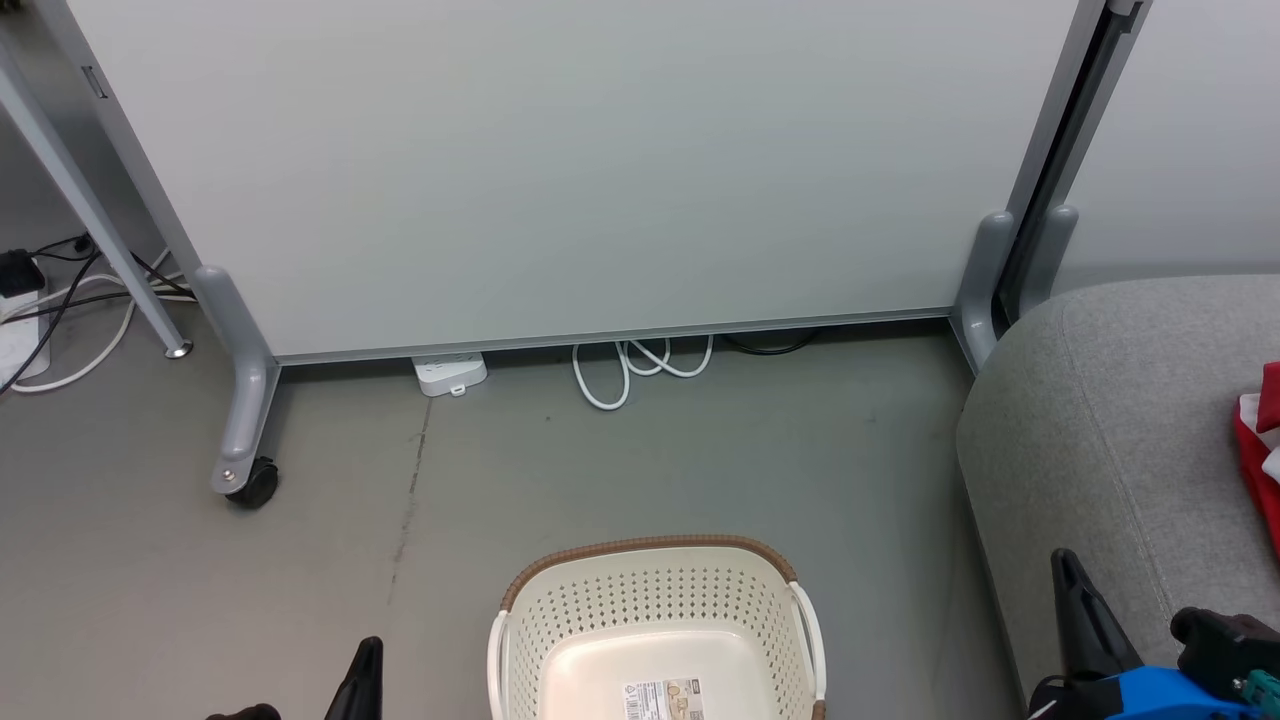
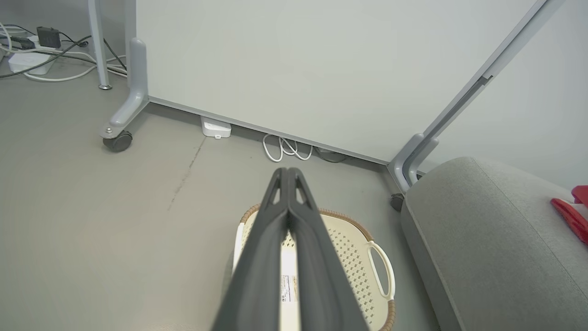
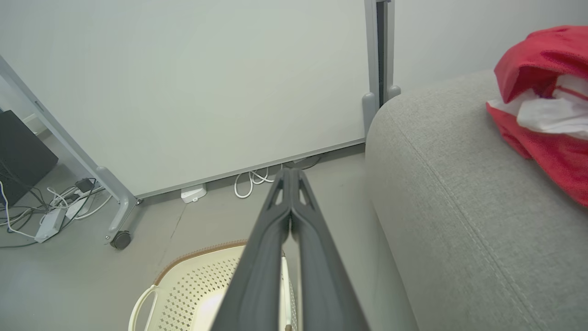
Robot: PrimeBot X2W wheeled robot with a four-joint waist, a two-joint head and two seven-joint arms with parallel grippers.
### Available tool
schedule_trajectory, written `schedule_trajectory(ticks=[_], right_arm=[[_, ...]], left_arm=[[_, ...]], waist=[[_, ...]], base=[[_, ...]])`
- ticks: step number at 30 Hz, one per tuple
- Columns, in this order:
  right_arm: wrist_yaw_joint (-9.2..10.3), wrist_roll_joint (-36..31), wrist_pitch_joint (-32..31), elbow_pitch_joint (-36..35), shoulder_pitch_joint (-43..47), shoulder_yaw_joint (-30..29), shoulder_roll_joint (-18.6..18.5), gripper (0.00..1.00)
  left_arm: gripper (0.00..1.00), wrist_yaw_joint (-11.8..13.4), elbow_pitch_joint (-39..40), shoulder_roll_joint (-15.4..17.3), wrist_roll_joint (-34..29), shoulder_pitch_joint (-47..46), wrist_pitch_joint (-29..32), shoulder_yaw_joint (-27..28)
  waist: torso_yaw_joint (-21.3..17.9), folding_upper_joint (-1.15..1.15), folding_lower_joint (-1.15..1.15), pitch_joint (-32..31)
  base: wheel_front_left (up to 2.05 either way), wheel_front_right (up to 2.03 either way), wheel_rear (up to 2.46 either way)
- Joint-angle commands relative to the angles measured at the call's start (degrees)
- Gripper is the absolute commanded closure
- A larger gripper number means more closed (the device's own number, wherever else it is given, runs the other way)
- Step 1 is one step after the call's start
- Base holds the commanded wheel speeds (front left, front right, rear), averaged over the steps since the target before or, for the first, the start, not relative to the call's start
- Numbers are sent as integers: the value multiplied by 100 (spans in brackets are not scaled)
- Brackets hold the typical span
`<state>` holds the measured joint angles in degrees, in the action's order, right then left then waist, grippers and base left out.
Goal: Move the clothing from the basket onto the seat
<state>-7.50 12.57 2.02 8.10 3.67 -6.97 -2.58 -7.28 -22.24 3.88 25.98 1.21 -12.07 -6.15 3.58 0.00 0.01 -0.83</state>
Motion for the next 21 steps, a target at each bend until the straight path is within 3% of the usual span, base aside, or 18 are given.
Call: schedule_trajectory(ticks=[1,21], right_arm=[[0,388,-28,-58,-162,0,-12,100],[0,2414,-245,104,-394,18,-20,100]], left_arm=[[100,-4,128,13,317,-167,78,81],[100,-10,323,-7,2008,-339,550,395]], waist=[[-7,0,-1,2],[-69,0,-1,19]], base=[[0,0,0],[0,0,0]])
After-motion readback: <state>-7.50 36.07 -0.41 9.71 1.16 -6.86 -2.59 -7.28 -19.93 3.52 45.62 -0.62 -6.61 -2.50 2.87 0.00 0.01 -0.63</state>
